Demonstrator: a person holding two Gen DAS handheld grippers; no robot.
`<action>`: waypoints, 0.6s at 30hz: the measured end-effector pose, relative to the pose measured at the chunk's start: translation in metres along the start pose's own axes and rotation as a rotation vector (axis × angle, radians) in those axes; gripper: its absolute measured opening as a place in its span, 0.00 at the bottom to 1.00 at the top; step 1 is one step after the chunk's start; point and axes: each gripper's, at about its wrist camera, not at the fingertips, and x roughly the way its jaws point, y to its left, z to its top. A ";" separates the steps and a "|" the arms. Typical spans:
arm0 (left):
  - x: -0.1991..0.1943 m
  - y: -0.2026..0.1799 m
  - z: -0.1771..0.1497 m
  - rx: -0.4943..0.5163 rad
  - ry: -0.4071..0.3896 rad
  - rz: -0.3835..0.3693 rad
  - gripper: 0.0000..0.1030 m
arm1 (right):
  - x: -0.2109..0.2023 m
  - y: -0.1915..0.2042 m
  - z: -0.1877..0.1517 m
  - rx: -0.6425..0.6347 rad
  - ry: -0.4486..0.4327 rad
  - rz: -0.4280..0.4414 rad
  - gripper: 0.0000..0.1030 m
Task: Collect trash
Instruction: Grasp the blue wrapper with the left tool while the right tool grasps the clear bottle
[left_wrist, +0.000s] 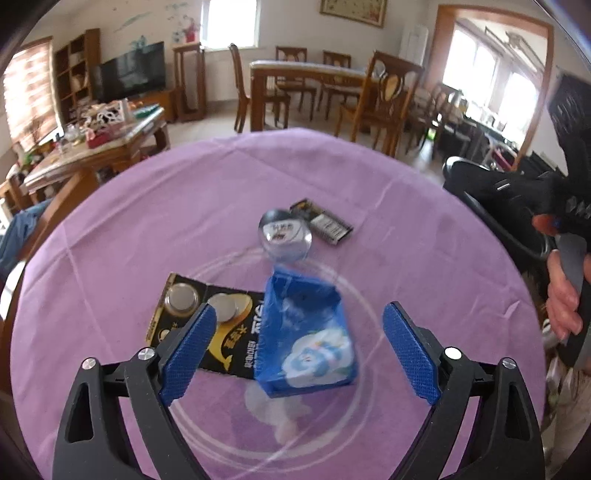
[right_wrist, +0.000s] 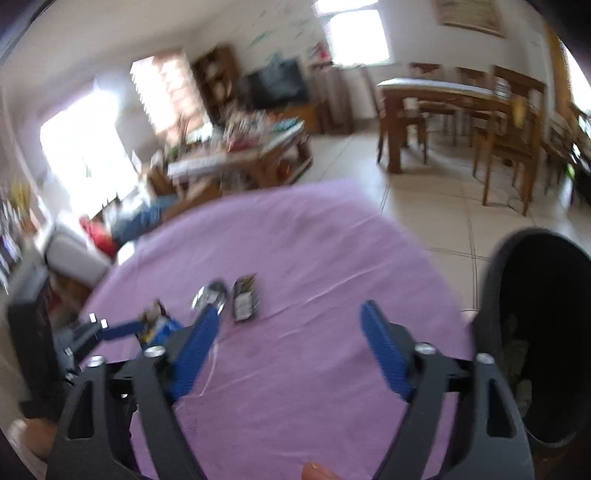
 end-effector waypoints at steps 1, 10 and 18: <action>0.003 0.003 0.000 0.000 0.015 -0.003 0.77 | 0.014 0.011 0.001 -0.038 0.039 -0.009 0.65; 0.000 0.030 0.006 -0.068 -0.017 -0.079 0.43 | 0.071 0.059 0.007 -0.197 0.164 -0.051 0.61; -0.040 0.065 -0.002 -0.232 -0.144 -0.063 0.41 | 0.085 0.077 0.012 -0.225 0.198 -0.001 0.59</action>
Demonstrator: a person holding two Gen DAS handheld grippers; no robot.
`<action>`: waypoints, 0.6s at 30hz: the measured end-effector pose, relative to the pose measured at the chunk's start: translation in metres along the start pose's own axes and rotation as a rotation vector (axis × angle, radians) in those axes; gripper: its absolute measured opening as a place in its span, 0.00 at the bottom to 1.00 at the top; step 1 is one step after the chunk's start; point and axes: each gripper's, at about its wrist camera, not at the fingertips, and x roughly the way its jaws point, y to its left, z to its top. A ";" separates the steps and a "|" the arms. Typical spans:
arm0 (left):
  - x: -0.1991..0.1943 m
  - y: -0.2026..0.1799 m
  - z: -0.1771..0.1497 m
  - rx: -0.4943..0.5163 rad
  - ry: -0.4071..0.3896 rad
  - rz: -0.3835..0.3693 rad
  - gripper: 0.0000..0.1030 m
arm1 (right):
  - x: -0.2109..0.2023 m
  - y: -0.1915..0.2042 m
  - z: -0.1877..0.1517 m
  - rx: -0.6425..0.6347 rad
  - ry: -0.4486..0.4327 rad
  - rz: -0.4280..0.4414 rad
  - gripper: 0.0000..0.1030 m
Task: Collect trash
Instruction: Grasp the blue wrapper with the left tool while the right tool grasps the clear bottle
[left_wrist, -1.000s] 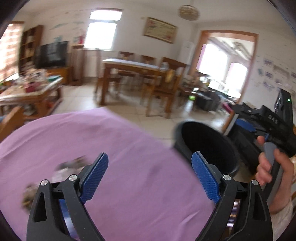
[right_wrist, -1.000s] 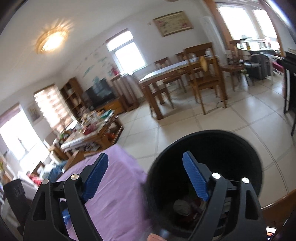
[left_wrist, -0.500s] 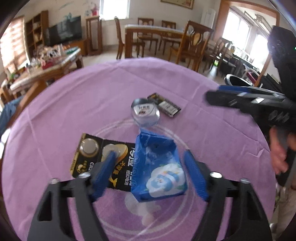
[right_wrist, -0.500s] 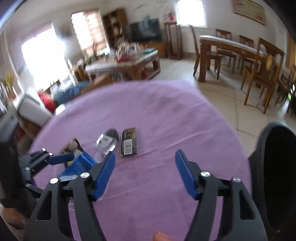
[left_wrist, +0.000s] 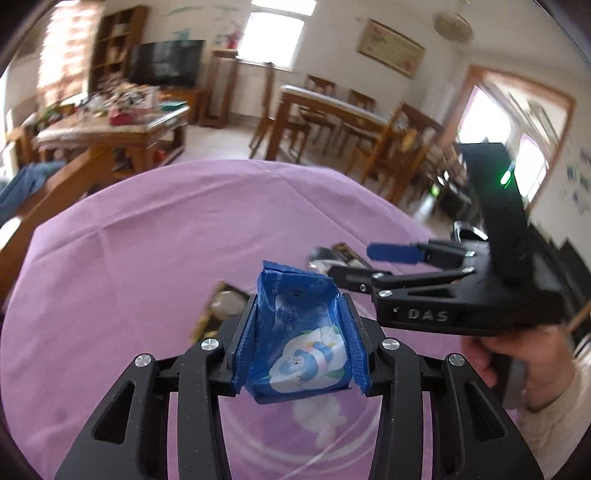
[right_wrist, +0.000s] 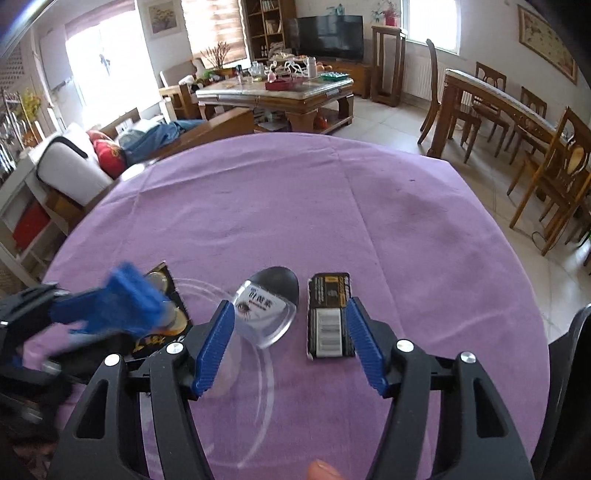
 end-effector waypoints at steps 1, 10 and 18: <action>-0.008 0.008 0.000 -0.020 -0.008 0.008 0.41 | 0.004 0.001 0.002 0.004 0.002 0.013 0.56; -0.040 0.043 -0.007 -0.105 -0.044 0.004 0.41 | 0.017 0.024 0.005 -0.058 0.016 -0.016 0.41; -0.043 0.036 -0.001 -0.079 -0.063 -0.015 0.41 | -0.021 0.004 0.000 0.040 -0.089 0.041 0.41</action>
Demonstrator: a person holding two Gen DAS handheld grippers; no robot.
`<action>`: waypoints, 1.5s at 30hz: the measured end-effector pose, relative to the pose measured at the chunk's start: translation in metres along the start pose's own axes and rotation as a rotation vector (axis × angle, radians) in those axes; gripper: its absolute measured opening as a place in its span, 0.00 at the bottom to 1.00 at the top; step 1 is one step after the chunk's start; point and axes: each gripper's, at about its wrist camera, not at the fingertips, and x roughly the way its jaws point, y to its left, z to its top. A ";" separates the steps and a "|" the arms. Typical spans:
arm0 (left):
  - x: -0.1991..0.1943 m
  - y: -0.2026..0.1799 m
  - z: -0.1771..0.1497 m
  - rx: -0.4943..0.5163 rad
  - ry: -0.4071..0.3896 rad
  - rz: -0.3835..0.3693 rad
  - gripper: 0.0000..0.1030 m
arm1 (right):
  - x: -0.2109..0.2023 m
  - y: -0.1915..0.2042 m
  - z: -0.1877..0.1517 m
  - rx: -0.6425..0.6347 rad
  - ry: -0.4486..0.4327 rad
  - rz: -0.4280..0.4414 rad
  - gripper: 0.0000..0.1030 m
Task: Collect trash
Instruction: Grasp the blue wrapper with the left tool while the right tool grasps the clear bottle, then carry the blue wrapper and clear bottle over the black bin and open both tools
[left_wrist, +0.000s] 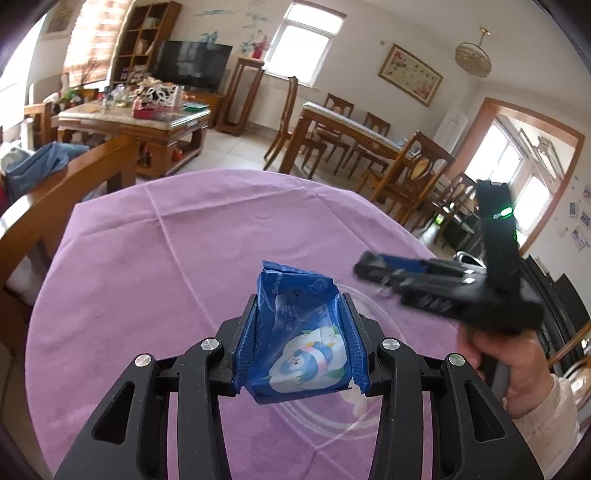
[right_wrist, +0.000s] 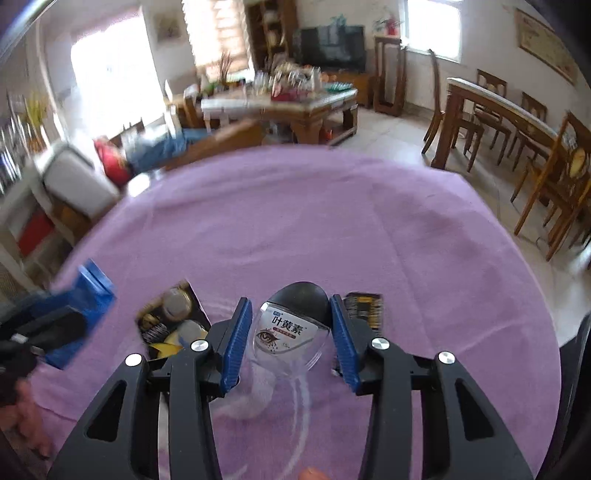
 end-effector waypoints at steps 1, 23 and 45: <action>-0.001 -0.002 -0.001 0.007 -0.006 -0.004 0.41 | -0.014 -0.009 0.000 0.044 -0.037 0.021 0.41; 0.036 -0.088 -0.003 0.089 0.031 -0.045 0.41 | -0.035 -0.078 -0.049 0.110 0.022 -0.049 0.41; 0.066 -0.300 0.013 0.372 -0.065 -0.318 0.42 | -0.273 -0.229 -0.109 0.579 -0.607 -0.256 0.42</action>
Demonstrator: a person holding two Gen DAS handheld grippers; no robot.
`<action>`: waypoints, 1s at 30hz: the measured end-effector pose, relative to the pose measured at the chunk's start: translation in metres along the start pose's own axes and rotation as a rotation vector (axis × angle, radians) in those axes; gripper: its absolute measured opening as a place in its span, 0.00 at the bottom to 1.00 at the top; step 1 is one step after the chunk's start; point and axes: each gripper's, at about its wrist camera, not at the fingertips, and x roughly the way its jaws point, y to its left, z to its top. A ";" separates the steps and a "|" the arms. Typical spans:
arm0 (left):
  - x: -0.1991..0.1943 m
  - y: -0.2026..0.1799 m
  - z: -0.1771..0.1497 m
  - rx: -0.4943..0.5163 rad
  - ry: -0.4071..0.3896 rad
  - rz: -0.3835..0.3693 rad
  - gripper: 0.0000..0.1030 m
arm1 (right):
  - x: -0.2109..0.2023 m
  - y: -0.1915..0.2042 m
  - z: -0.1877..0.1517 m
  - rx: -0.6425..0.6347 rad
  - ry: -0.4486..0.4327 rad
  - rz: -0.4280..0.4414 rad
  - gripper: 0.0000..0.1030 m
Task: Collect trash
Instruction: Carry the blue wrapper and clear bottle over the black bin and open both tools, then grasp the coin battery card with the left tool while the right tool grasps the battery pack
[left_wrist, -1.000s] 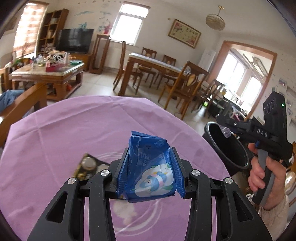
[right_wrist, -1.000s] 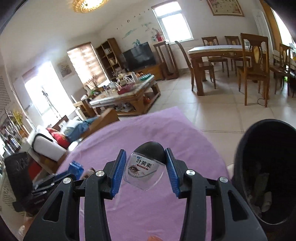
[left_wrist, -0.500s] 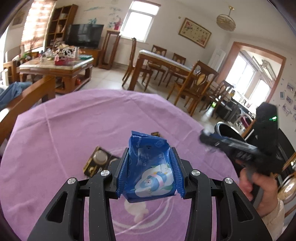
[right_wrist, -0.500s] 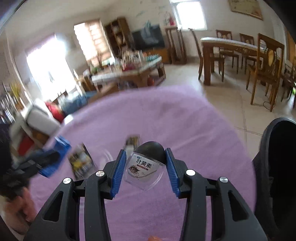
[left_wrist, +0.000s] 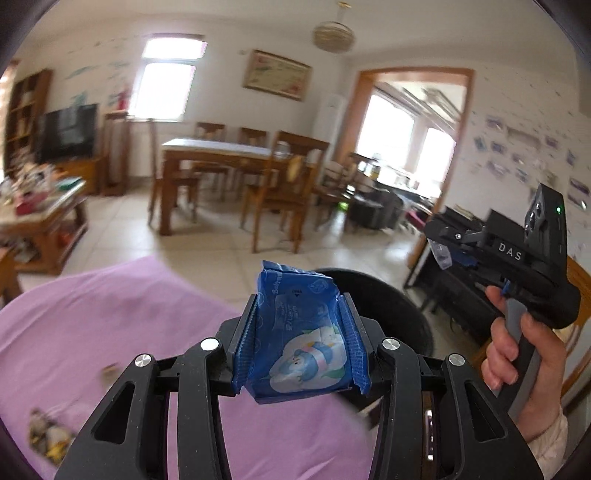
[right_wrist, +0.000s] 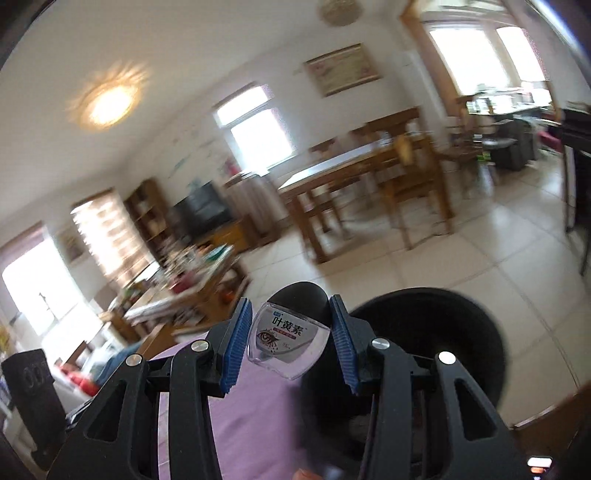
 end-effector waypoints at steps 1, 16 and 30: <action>0.012 -0.011 0.001 0.015 0.007 -0.011 0.42 | -0.002 -0.013 0.000 0.023 -0.008 -0.021 0.42; 0.140 -0.082 0.006 0.105 0.086 -0.041 0.42 | 0.018 -0.085 -0.004 0.173 0.036 -0.035 0.42; 0.166 -0.090 0.008 0.182 0.094 -0.001 0.82 | 0.016 -0.088 -0.014 0.211 0.072 -0.048 0.45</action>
